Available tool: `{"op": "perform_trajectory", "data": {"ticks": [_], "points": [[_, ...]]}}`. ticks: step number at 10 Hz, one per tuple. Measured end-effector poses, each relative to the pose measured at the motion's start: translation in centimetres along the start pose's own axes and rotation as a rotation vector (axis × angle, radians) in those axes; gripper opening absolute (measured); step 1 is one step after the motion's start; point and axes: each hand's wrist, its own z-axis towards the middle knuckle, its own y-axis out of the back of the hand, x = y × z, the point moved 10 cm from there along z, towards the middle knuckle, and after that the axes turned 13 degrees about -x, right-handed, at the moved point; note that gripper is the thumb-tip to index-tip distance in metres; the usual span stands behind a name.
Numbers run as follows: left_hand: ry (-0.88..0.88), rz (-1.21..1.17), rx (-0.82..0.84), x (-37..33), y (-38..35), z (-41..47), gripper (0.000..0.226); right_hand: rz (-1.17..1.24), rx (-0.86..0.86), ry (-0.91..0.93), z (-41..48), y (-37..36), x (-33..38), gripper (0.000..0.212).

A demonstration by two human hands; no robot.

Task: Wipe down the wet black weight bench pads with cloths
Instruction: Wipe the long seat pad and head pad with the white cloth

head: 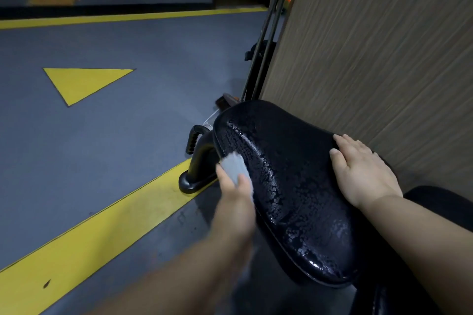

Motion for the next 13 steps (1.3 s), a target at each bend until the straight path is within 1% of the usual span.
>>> {"op": "perform_trajectory", "data": {"ticks": [1, 2, 3, 4, 5, 6, 7, 8, 9, 10, 13], "points": [[0.085, -0.08, -0.079, -1.5, -0.2, 5.7, 0.052, -0.006, 0.002, 0.005, 0.1, -0.1, -0.1, 0.053], [0.08, -0.116, -0.097, -1.6, -0.2, 7.4, 0.05, -0.009, 0.0, 0.006, 0.1, -0.1, -0.1, 0.053], [0.104, -0.096, -0.109, -1.0, 0.0, 5.6, 0.054, -0.006, -0.003, 0.006, 0.2, -0.1, -0.2, 0.053], [0.186, -0.06, -0.01, 0.7, -0.4, 0.2, 0.054, -0.005, -0.009, 0.008, 0.3, -0.1, -0.2, 0.053], [0.251, -0.113, 0.134, 3.0, -1.3, -5.2, 0.053, -0.001, -0.008, 0.006, 0.2, -0.1, -0.1, 0.053], [0.301, 0.002, 0.183, 4.9, -1.3, -6.7, 0.056, 0.004, -0.008, 0.001, 0.2, -0.1, -0.2, 0.053], [0.291, 0.012, 0.201, 4.3, -1.5, -6.4, 0.057, 0.007, -0.007, -0.002, 0.2, -0.1, -0.1, 0.053], [0.222, -0.041, 0.089, 2.1, -1.1, -3.2, 0.058, 0.0, -0.01, -0.001, 0.3, -0.2, -0.2, 0.053], [0.09, 0.016, -0.002, -0.1, -0.1, 0.1, 0.06, -0.005, -0.005, 0.002, 0.3, -0.2, -0.3, 0.053], [0.035, 0.019, -0.013, -0.6, -0.1, 0.6, 0.06, -0.005, -0.007, 0.0, 0.3, -0.2, -0.2, 0.053], [-0.159, -0.046, 0.193, 2.4, -1.9, -7.7, 0.061, -0.007, -0.009, 0.006, 0.3, -0.1, 0.0, 0.053]]}}
